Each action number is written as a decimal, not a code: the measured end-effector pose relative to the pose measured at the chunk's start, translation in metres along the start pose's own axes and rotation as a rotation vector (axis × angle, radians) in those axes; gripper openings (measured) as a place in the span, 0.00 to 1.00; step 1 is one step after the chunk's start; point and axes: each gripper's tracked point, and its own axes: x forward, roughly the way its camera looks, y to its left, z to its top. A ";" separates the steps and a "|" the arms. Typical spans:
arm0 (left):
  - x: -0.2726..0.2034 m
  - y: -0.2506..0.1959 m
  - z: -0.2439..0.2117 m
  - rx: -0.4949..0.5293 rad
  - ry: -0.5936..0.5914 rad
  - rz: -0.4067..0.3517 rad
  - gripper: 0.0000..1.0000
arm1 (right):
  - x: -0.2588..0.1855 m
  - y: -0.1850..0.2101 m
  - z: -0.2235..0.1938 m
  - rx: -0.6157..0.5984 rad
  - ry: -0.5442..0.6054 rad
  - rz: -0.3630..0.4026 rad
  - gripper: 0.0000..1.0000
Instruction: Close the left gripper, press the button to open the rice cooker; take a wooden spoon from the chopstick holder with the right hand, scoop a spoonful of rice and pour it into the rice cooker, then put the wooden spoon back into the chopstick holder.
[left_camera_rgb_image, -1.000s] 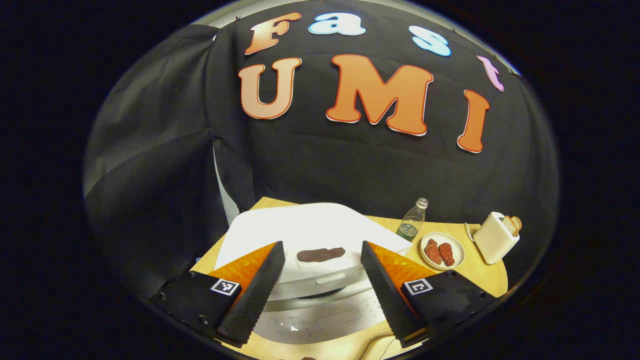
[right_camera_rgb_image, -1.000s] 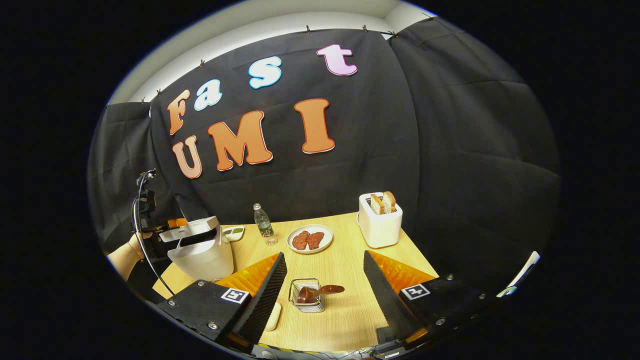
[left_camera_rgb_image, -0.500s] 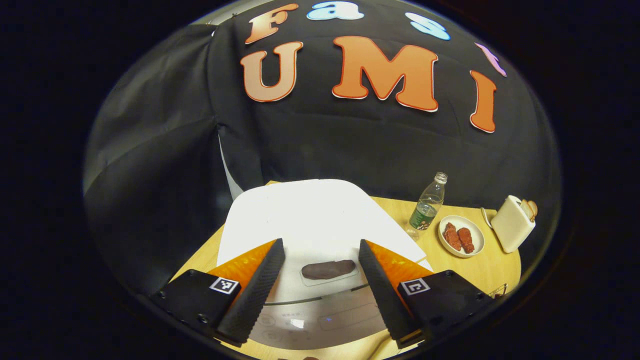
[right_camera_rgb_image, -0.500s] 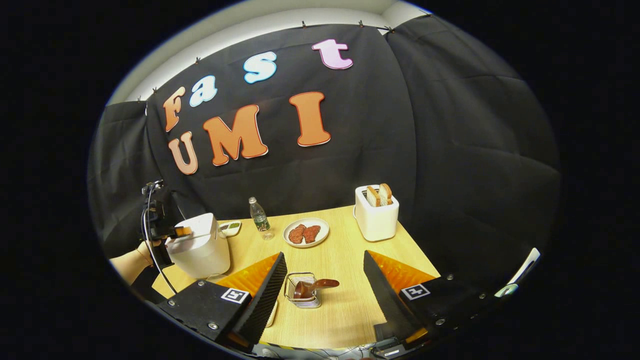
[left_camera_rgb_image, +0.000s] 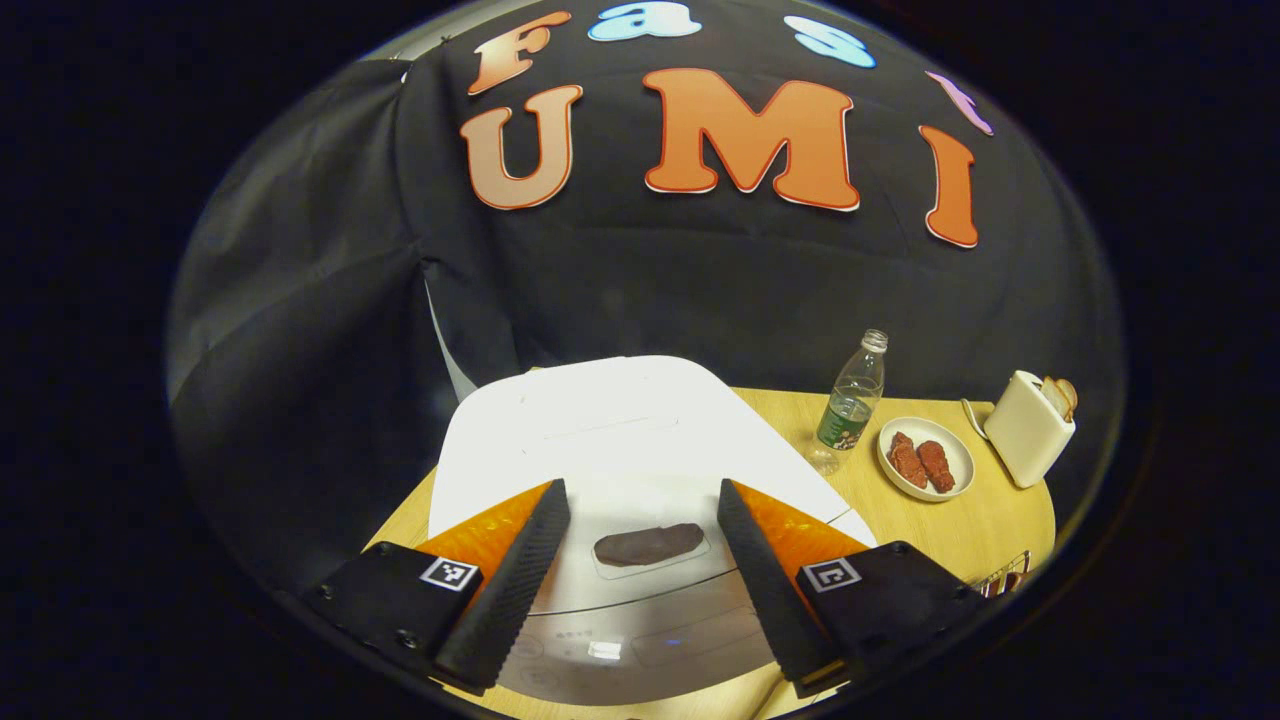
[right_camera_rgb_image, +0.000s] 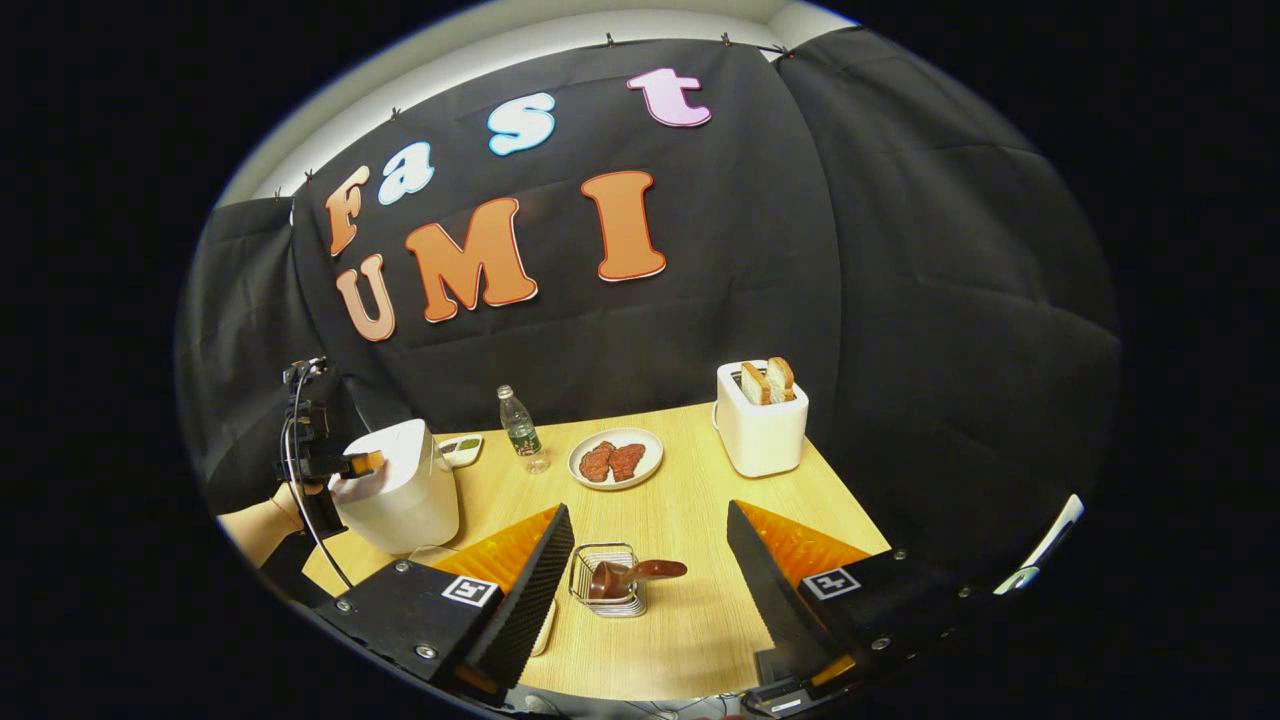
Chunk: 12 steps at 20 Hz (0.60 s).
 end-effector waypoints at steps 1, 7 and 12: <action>-0.004 -0.004 0.002 -0.011 0.014 -0.020 1.00 | 0.001 0.001 0.004 0.003 -0.008 -0.002 0.95; -0.051 0.009 0.061 -0.058 -0.087 -0.066 1.00 | 0.005 0.008 0.034 -0.020 -0.071 -0.011 0.95; -0.114 0.026 0.128 -0.097 -0.247 -0.087 1.00 | 0.005 0.012 0.069 -0.043 -0.134 -0.017 0.95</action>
